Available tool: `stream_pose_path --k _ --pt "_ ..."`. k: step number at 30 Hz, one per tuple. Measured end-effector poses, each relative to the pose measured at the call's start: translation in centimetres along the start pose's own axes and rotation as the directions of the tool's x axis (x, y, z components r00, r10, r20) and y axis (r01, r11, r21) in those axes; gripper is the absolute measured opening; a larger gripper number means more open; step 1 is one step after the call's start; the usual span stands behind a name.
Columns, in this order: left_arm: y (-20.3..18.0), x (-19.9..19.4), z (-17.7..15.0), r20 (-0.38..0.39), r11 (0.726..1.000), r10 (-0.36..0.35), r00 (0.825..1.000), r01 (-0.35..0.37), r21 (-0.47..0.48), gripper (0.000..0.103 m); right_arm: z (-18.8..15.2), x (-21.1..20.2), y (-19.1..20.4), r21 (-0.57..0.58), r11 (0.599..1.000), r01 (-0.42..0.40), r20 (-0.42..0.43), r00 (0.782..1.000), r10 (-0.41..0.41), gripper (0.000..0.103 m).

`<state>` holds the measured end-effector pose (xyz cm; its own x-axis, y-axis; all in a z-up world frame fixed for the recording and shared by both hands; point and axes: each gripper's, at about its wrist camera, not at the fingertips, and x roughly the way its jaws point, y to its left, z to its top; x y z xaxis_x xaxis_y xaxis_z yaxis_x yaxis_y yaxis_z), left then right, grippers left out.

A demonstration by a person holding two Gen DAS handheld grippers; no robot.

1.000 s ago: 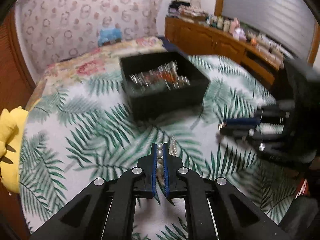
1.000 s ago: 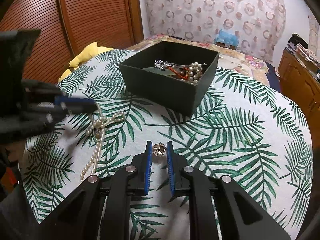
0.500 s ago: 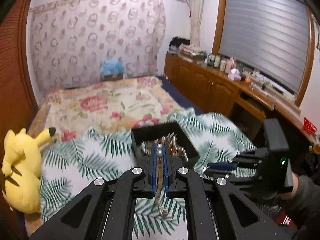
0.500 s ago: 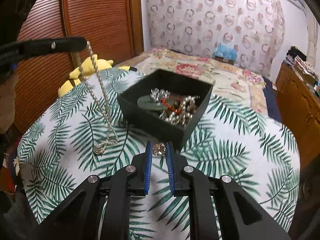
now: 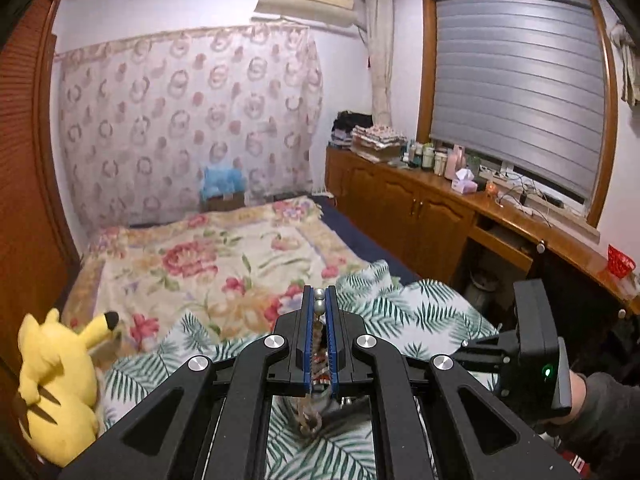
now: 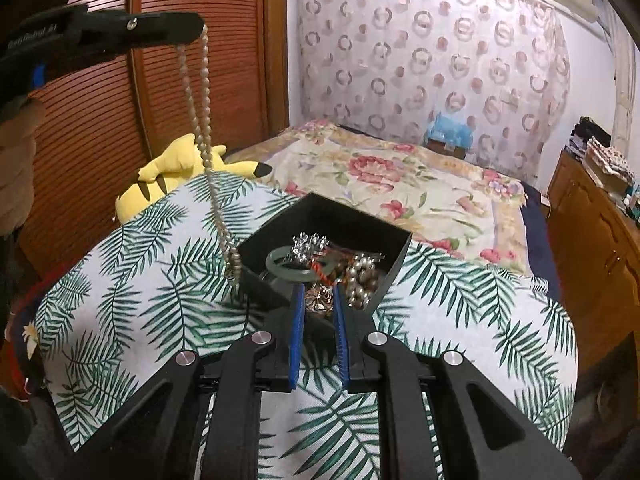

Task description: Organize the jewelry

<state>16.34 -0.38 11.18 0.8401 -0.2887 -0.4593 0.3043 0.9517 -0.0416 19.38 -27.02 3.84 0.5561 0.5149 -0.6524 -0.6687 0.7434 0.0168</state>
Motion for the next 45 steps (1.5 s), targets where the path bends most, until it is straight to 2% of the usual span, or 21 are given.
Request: stream_pose_path --k 11,22,24,26,36,45 --pt "-0.4 0.3 3.4 0.059 1.0 0.001 0.998 -0.003 0.024 0.005 1.4 0.7 -1.2 0.005 1.0 -0.002 0.013 1.0 0.002 0.016" --pt "1.0 5.2 0.9 -0.064 1.0 -0.001 0.998 0.001 0.003 0.005 1.5 3.7 -2.1 0.034 0.999 -0.033 -0.02 0.999 0.034 0.017" --pt "1.4 6.1 0.3 -0.089 1.0 0.0 0.996 0.0 -0.005 0.005 1.3 4.1 -2.2 0.04 0.999 -0.03 -0.026 0.999 0.031 0.027" --pt "1.7 6.7 -0.2 -0.103 1.0 0.001 0.995 -0.002 -0.01 0.005 1.1 4.3 -2.4 0.05 0.998 -0.032 -0.028 0.999 0.034 0.028" --pt "1.7 9.4 -2.3 -0.166 1.0 -0.008 0.986 0.004 -0.023 0.005 0.0 3.8 -3.0 0.076 0.997 -0.013 -0.034 0.999 0.015 0.028" --pt "1.7 10.9 -5.4 -0.24 0.999 -0.006 0.971 -0.005 -0.043 0.005 -0.7 3.4 -3.1 0.104 0.995 0.002 -0.036 0.999 0.002 0.028"
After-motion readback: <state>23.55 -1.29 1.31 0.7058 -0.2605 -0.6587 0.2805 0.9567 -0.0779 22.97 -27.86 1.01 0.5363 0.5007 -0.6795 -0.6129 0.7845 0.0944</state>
